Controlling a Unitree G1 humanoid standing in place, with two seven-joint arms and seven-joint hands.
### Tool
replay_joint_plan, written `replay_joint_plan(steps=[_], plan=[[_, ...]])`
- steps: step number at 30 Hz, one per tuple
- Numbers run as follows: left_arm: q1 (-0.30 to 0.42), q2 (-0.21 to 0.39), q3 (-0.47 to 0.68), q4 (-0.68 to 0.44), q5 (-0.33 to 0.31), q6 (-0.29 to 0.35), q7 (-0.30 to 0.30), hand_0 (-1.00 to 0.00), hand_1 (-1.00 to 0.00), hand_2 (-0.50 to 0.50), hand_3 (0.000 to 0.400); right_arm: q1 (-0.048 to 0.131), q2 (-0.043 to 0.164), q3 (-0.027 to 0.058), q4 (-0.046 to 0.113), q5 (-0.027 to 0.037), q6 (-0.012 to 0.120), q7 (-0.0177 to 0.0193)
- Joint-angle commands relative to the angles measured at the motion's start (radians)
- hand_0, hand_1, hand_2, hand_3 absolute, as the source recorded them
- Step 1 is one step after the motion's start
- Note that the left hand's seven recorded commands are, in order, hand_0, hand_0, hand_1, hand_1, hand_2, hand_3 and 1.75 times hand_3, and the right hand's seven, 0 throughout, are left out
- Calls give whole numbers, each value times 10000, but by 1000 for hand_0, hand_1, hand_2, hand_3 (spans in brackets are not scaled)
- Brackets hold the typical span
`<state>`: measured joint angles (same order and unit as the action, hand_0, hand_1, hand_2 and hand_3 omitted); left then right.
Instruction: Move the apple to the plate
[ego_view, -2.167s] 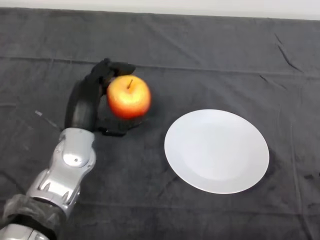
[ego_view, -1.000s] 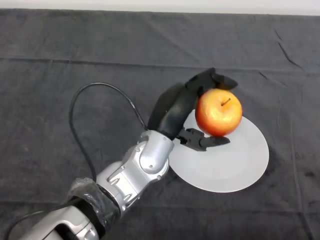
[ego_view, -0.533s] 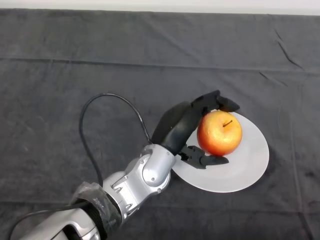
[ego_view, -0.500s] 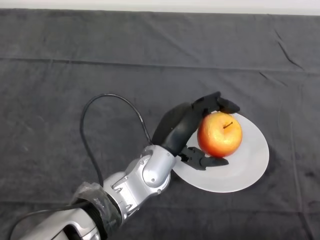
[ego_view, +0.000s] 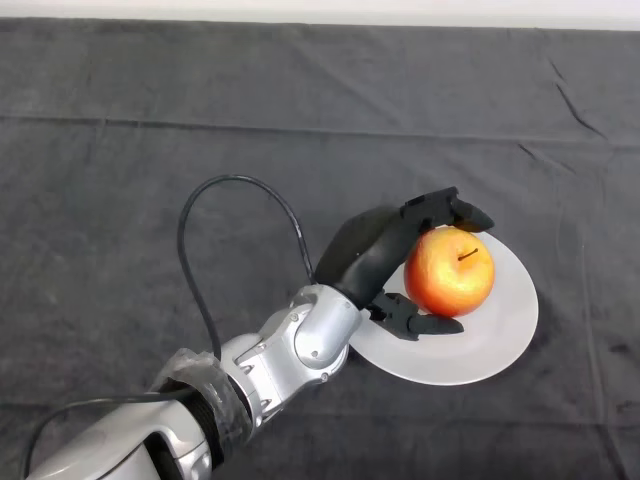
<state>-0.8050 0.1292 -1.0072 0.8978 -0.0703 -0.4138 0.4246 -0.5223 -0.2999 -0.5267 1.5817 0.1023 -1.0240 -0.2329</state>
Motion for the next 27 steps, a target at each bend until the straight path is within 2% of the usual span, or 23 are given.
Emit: replay_joint_plan(steps=[1, 10, 11, 12, 13, 14, 16, 27], plan=[[-455, -101, -319, 290, -189, -140, -18, -1000, -1000, 0, 400, 1087, 805, -151, 1151, 108, 903, -19], [-505, -115, -780, 413, -471, 13, -276, -1000, -1000, 0, 400, 1081, 802, -176, 1169, 83, 890, -20], [-526, -107, -806, 426, -510, 26, -333, -1000, -855, -73, 400, 1081, 801, -179, 1171, 80, 889, -20], [-546, -101, -824, 438, -543, 37, -383, -953, -675, -139, 381, 1080, 801, -182, 1173, 78, 888, -20], [-567, -94, -839, 451, -579, 49, -438, -635, 0, -318, 254, 1080, 801, -185, 1174, 75, 887, -21], [-587, -85, -849, 463, -614, 58, -494, -565, 0, -282, 226, 1080, 800, -187, 1176, 72, 886, -21], [-625, -63, -850, 484, -678, 69, -594, 0, 0, 0, 0, 1079, 800, -193, 1179, 66, 884, -21], [-706, 437, -211, 556, -957, -268, -1019, 0, 0, 0, 0, 1076, 797, -221, 1188, 36, 877, -24]])
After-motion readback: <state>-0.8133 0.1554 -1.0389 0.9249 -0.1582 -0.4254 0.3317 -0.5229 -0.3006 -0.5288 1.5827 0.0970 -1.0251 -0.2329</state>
